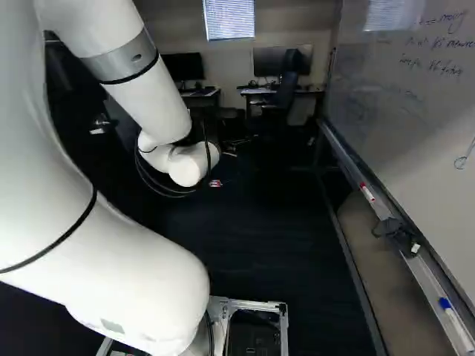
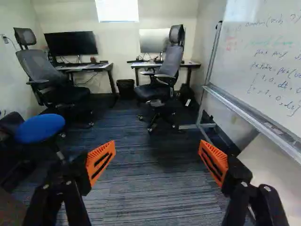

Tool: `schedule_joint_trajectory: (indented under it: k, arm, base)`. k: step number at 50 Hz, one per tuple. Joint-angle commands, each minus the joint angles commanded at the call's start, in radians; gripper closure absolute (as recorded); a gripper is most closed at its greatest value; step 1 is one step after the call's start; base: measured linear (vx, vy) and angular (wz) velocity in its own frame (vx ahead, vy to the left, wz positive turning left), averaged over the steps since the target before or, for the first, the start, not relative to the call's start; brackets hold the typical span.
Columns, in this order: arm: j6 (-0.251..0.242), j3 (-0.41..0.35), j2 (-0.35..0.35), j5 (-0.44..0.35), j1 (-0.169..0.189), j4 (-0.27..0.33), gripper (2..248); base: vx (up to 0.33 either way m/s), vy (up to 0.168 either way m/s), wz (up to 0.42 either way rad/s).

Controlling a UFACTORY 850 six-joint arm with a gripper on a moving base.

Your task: Open the door and move inside

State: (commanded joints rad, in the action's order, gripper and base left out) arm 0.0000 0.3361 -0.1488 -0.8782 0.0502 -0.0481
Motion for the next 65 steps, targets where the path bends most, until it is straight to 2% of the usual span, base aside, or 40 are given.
schedule_joint_trajectory:
  k: [65]
  arm:
    - [0.000,0.000,0.000,0.000,0.000,0.000,3]
  base:
    - [0.256,0.008,-0.013]
